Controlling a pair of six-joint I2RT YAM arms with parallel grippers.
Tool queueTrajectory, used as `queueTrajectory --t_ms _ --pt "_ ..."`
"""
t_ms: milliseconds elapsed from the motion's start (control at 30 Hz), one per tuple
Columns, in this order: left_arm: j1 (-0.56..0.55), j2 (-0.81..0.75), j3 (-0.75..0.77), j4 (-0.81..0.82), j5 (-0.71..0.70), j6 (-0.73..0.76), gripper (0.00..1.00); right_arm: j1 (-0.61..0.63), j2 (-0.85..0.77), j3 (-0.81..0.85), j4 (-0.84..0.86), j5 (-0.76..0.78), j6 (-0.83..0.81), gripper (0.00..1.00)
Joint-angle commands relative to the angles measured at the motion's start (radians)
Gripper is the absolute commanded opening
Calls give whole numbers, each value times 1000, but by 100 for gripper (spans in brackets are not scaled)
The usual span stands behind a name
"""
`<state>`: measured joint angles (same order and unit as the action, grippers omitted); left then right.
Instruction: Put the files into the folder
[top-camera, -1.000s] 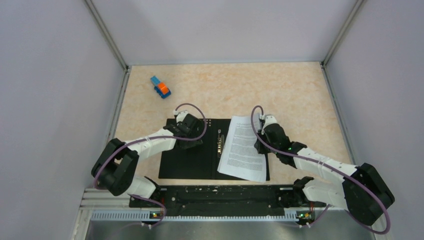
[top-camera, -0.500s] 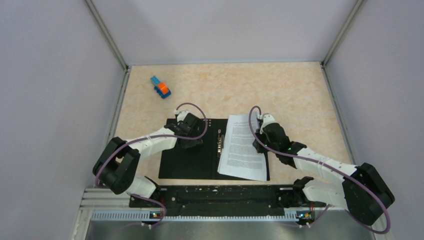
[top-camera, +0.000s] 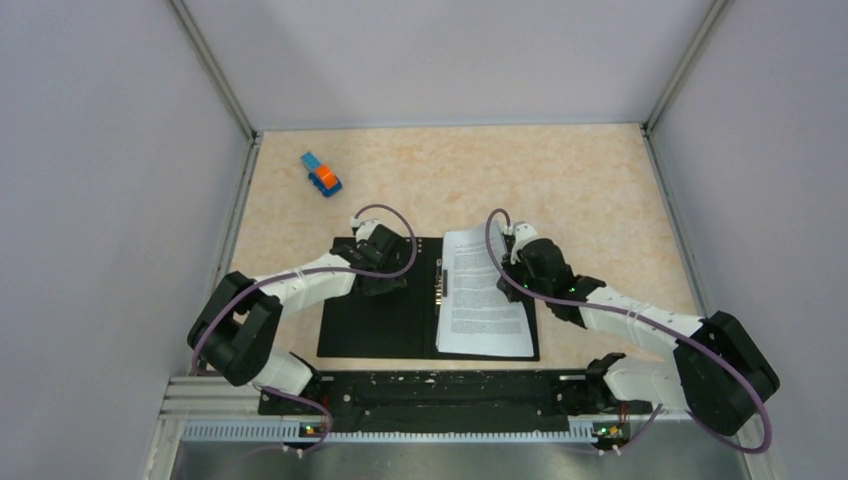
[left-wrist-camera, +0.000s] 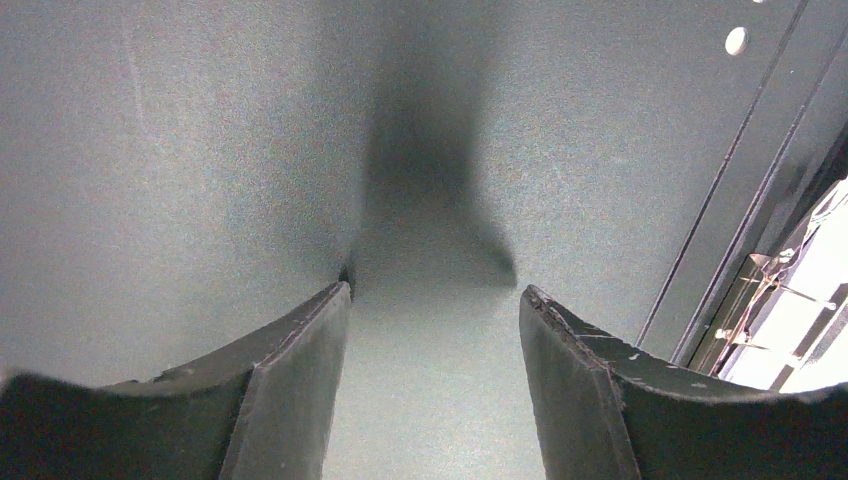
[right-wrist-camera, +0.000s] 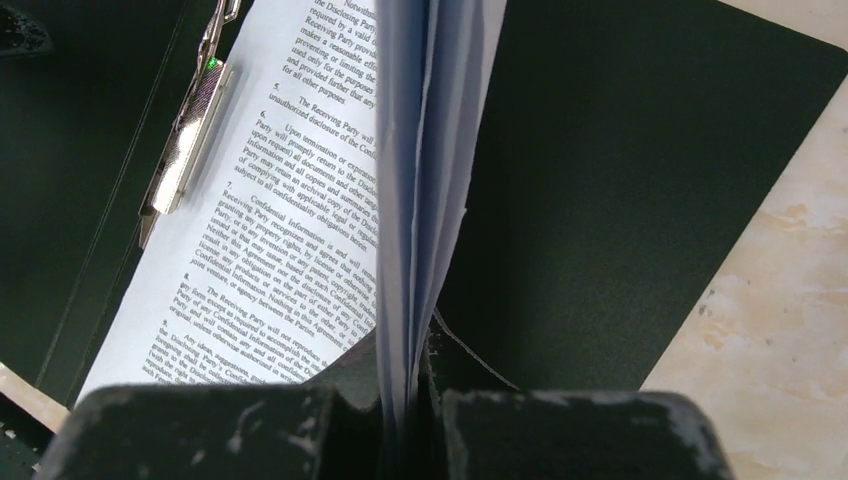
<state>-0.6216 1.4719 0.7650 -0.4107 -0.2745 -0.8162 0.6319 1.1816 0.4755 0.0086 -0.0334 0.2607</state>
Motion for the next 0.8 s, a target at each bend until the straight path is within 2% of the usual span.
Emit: queueTrajectory --t_ms 0,467,767 --pt "0 21 22 0 19 3 67 13 30 61 21 -33 -18 0" --pt "0 24 44 -18 14 11 67 20 42 150 -188 74 -35 0" --pt "0 30 43 -16 21 7 67 23 46 164 -194 14 -11 0"
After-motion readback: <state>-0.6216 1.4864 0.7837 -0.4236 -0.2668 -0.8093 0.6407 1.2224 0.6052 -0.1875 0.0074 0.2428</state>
